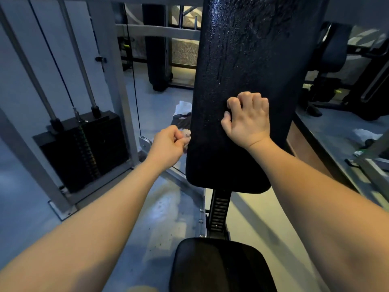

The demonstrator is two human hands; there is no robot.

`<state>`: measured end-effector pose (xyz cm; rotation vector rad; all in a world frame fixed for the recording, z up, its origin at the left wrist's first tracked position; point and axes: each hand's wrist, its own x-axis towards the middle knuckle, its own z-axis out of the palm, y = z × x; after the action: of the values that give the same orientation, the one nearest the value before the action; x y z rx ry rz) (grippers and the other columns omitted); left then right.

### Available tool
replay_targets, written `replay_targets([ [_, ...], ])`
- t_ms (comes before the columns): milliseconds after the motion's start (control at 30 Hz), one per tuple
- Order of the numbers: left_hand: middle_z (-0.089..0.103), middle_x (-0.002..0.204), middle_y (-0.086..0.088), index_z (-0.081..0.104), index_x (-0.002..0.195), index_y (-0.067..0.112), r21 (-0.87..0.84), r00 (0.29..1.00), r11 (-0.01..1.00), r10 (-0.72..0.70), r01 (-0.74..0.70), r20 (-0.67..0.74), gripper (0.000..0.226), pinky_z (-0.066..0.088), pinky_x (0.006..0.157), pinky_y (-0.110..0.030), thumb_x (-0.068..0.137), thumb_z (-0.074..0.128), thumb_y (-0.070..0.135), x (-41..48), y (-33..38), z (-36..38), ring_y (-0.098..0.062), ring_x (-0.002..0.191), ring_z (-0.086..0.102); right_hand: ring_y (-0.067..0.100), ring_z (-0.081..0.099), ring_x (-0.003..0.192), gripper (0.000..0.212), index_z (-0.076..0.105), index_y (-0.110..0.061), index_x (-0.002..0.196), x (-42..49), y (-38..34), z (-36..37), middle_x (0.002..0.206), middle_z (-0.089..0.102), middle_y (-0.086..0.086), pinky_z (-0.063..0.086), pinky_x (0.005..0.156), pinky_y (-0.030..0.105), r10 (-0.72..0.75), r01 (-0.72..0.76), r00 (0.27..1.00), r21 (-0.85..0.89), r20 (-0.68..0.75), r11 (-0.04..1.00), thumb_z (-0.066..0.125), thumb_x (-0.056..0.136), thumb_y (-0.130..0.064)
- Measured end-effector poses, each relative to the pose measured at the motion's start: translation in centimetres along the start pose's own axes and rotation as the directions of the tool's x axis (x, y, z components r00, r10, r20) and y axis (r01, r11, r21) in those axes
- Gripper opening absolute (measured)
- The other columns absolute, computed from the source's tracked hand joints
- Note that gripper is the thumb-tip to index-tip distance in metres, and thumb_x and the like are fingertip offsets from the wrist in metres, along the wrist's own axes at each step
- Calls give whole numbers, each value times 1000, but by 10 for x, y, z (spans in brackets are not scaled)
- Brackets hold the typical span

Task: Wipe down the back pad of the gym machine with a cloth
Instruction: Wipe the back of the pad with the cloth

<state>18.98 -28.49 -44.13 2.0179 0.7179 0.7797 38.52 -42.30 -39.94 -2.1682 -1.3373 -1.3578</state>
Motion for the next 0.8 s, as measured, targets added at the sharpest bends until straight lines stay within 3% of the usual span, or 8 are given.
replay_targets([
  [67, 54, 67, 4, 56, 83, 2, 139, 999, 990, -18, 11, 46, 23, 36, 51, -16, 94, 69, 18, -8, 3, -8, -11, 60, 53, 35, 47, 100, 31, 58, -13, 109, 0, -1, -4, 111, 56, 14, 37, 82, 46, 7, -7, 1000, 7, 20, 1000, 50, 92, -38],
  [167, 60, 69, 0, 59, 92, 2, 51, 1000, 999, -13, 12, 23, 21, 39, 47, -11, 98, 64, 21, -12, 28, -19, -3, 49, 55, 35, 48, 105, 31, 59, -15, 112, -1, -3, -15, 115, 55, 12, 39, 86, 48, 33, -38, 996, 52, 86, 998, 51, 94, -38],
  [233, 64, 74, 1, 62, 92, 6, -24, 1000, 1000, 11, -11, 11, 20, 43, 53, -14, 99, 63, 25, -12, 51, -22, 1, 53, 57, 34, 48, 109, 30, 58, -17, 116, 1, -4, -26, 118, 53, 10, 39, 91, 48, 37, -49, 987, 71, 154, 996, 50, 97, -38],
  [333, 63, 83, 5, 63, 93, 14, 3, 999, 999, 53, -53, -1, 19, 42, 60, -23, 100, 60, 32, -17, 81, -26, -7, 69, 54, 31, 46, 112, 28, 58, -18, 117, 6, -9, -43, 121, 50, 7, 38, 95, 46, 80, -118, 964, 136, 255, 984, 53, 98, -37],
  [467, 66, 85, -2, 62, 93, 16, -87, 1000, 996, -10, 10, 3, 21, 55, 71, -34, 101, 59, 36, -15, 97, -26, -21, 79, 64, 21, 49, 107, 19, 61, -16, 114, -10, -20, -79, 114, 50, 1, 44, 94, 41, 88, -187, 971, 480, 220, 857, 58, 98, -25],
  [567, 72, 88, -10, 62, 90, 15, -207, 996, 974, -83, 90, 44, 24, 62, 77, -44, 99, 61, 38, -17, 104, -23, -28, 85, 71, 5, 53, 102, 30, 56, -20, 128, -29, -34, -103, 118, 48, -4, 46, 87, 23, 30, -240, 954, 700, 298, 672, 60, 100, -29],
  [667, 72, 93, -13, 62, 91, 11, -379, 983, 915, -83, 140, 163, 20, 61, 73, -36, 102, 59, 28, -27, 111, -19, -23, 84, 69, -7, 49, 104, 33, 55, -25, 129, -35, -43, -106, 117, 50, -6, 43, 86, 12, 43, -293, 941, 744, 336, 600, 67, 98, -30],
  [800, 74, 107, -18, 69, 106, 4, -468, 952, 864, -43, 189, 305, 24, 58, 89, -41, 105, 52, 21, -30, 111, -21, -29, 97, 71, 3, 52, 97, 26, 60, -24, 120, -31, -47, -98, 113, 56, -5, 46, 82, 24, 129, -295, 953, 730, 276, 617, 65, 97, -16],
])
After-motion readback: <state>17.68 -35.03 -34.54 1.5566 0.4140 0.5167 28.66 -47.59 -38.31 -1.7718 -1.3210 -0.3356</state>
